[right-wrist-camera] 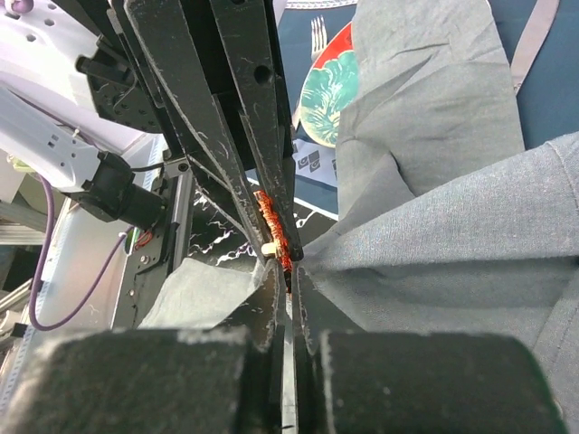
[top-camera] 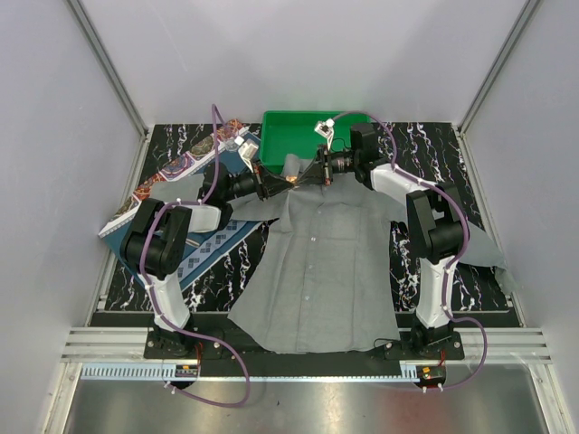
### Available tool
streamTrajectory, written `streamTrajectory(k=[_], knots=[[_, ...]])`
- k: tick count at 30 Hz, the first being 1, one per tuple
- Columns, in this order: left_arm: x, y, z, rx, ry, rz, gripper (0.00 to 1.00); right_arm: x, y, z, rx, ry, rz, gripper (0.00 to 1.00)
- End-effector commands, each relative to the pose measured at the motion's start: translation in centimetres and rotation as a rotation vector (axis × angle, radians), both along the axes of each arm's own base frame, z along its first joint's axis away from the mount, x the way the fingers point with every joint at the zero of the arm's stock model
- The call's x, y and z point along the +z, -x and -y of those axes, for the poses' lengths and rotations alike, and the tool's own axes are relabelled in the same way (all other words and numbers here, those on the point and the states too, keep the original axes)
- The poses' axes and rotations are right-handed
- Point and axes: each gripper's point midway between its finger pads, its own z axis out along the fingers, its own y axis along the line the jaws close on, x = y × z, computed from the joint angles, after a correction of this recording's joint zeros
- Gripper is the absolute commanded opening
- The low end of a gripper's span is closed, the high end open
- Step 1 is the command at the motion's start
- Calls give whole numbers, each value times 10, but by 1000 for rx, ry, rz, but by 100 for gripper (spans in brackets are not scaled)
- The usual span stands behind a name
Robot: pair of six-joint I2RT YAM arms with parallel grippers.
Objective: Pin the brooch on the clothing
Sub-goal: Pin the brooch onto the flattened clothing.
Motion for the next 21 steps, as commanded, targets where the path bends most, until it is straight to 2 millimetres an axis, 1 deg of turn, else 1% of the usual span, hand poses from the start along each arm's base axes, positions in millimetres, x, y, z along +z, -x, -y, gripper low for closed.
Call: streamTrajectory(k=[1,3,8,9,11,13,16,18,20,21], knots=[[30,20,7,-101,27,165,13,8,-9,0,-9,8,55,0],[31,24,8,-129,21,183,18,10,-7,0,4,10,67,0],[25,26,10,-131,13,172,21,15,-2,1,24,5,96,0],[25,25,10,-122,12,172,20,16,0,2,24,5,99,0],[24,24,12,-118,5,170,12,17,2,3,33,1,115,0],[22,26,15,-130,-4,180,8,21,5,3,34,0,128,0],[20,26,18,-135,-14,179,11,23,7,4,39,1,134,0],[19,26,19,-140,-17,171,18,23,9,4,43,4,123,0],[19,26,21,-148,-19,166,19,24,9,5,47,3,150,0],[19,25,22,-147,-23,164,17,24,10,5,49,3,151,0]])
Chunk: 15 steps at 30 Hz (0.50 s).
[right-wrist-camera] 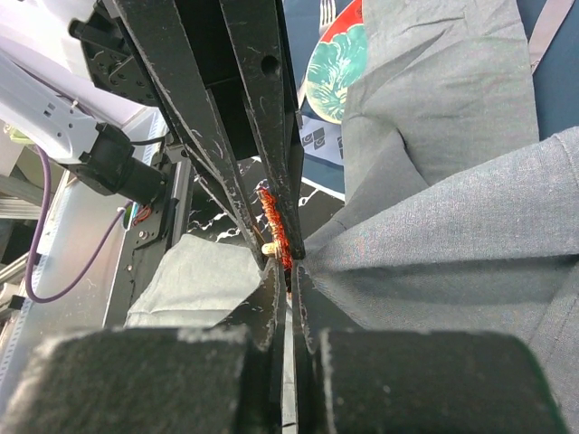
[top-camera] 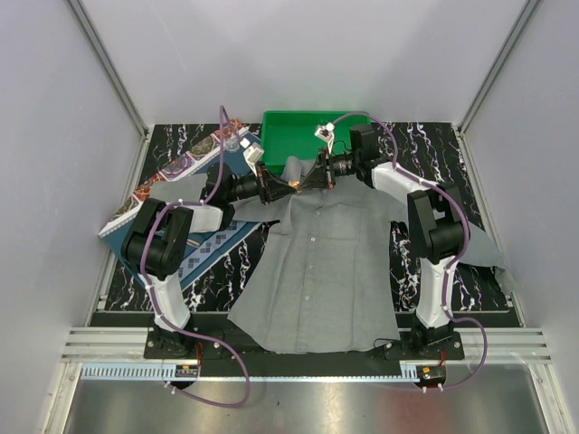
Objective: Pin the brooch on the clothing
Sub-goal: Pin the brooch onto the flattened clothing.
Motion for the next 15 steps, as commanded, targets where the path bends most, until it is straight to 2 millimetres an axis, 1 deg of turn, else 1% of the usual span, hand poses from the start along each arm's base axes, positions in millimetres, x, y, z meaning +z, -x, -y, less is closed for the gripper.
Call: streamTrajectory(k=[1,2,3,4,6,7,8,9,10,11,14,15], knots=[[25,13,15,-87,7,136,14,33,-1,1,-3,-22,141,0],[22,12,16,-89,-4,122,11,33,0,1,1,-25,146,0],[22,11,16,-87,-11,121,5,34,0,1,3,-25,149,0],[18,10,16,-85,-21,118,1,36,1,1,4,-27,150,0],[17,11,17,-84,-22,111,0,40,1,0,13,-34,148,0],[17,10,15,-84,-21,106,0,42,1,1,11,-36,143,4],[18,10,14,-84,-16,109,0,44,0,4,9,-39,138,23],[18,11,14,-91,-11,103,0,46,-1,5,12,-44,135,32],[18,10,12,-89,-3,80,0,48,-3,7,13,-48,136,37],[19,9,11,-89,4,87,0,53,-5,12,3,-52,103,48],[20,9,9,-104,0,92,0,60,-5,16,9,-62,108,57],[21,10,8,-110,-1,94,0,61,-6,16,7,-62,114,59]])
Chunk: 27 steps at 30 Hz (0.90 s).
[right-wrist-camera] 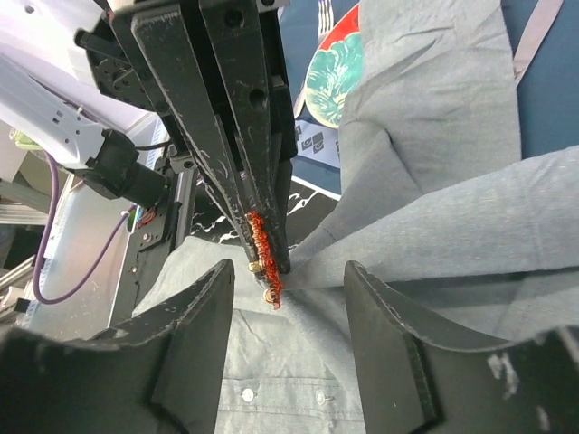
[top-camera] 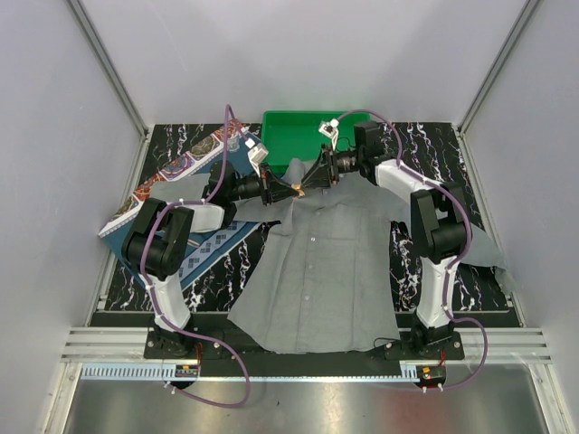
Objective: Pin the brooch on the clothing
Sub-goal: Pin the brooch onto the flattened clothing.
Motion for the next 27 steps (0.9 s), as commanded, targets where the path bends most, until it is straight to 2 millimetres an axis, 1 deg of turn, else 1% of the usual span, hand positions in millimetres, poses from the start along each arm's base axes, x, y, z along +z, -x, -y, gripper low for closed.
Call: streamTrajectory(k=[1,2,3,6,7,9,10,11,12,13,14,15,16,17,19,20,23,27], knots=[[26,5,3,-75,29,108,0,58,-4,6,13,-61,128,59],[24,6,3,-80,29,106,0,60,-7,5,18,-65,128,58],[24,6,3,-87,29,106,0,61,-9,4,20,-67,125,54],[24,8,3,-101,36,95,0,64,-18,1,26,-70,125,49],[27,7,4,-102,39,97,0,62,-20,1,28,-68,130,47],[25,8,4,-113,37,92,0,61,-21,0,33,-54,100,45],[25,8,4,-113,37,89,0,59,-21,-1,47,-51,138,45],[25,8,4,-115,36,89,0,59,-19,-2,53,-30,99,44],[25,7,4,-114,35,89,0,56,-18,-2,58,-15,101,44],[25,6,4,-110,33,83,0,51,-19,-5,70,2,177,44],[24,6,4,-110,33,83,0,48,-12,-5,82,34,136,44],[24,6,4,-110,33,78,0,45,-9,-5,89,52,141,44],[25,5,4,-108,34,80,0,41,-8,-8,102,71,189,44],[24,5,4,-112,33,75,0,37,-3,-8,114,96,149,43],[23,5,4,-112,33,72,0,31,-2,-10,127,132,174,43],[23,5,4,-112,32,71,0,28,2,-11,139,151,154,43],[21,6,4,-116,32,65,0,26,2,-13,154,161,146,44],[22,6,4,-117,34,60,0,30,6,-15,173,146,149,45]])
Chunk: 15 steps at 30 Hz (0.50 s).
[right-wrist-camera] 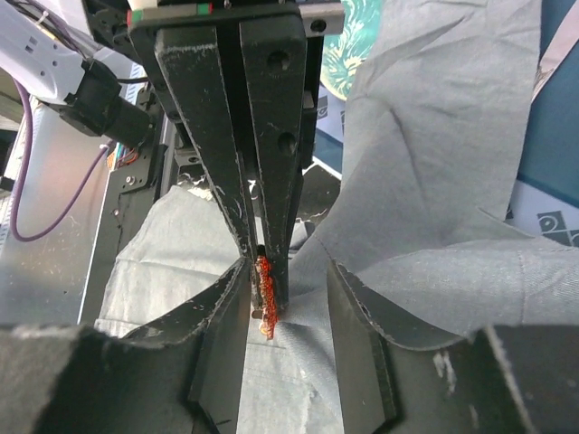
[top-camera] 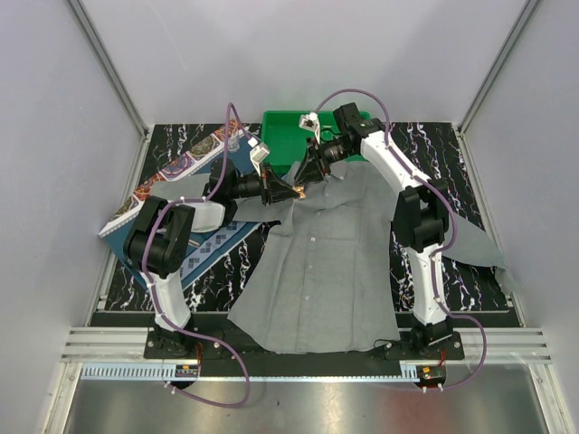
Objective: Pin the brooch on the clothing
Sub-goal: Pin the brooch onto the flattened clothing.
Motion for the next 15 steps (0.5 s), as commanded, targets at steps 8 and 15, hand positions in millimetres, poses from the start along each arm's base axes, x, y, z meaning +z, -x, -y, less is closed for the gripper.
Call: streamTrajectory(k=[8,15], knots=[[18,-3,1,-22,33,75,0,8,17,1,54,3,19,46],[16,-1,1,-24,31,68,0,11,15,-3,55,-5,6,40]])
